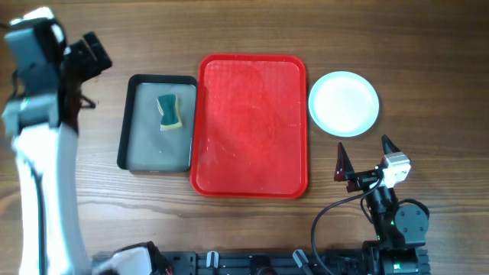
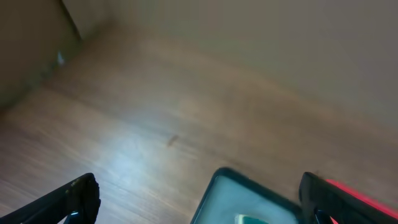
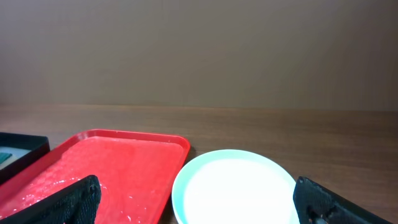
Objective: Clean dirty plates on tray and stack at the side
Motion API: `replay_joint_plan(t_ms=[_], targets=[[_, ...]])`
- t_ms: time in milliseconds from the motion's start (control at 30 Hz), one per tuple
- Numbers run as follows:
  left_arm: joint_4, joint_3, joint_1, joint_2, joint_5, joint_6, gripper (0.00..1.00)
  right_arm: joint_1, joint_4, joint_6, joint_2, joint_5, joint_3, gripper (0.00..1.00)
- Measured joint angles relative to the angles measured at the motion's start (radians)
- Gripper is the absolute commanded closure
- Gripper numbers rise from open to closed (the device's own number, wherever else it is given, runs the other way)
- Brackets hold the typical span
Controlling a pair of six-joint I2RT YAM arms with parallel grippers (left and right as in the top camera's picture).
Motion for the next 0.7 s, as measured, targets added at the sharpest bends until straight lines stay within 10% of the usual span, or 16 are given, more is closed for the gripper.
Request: replay_joint_plan(t_ms=[700], targets=[[-0.498,-0.007,-0.085,-0.71,0.096,-0.003,0.0,0.0,0.0,0.0,0.0,0.0,0.0,0.0]])
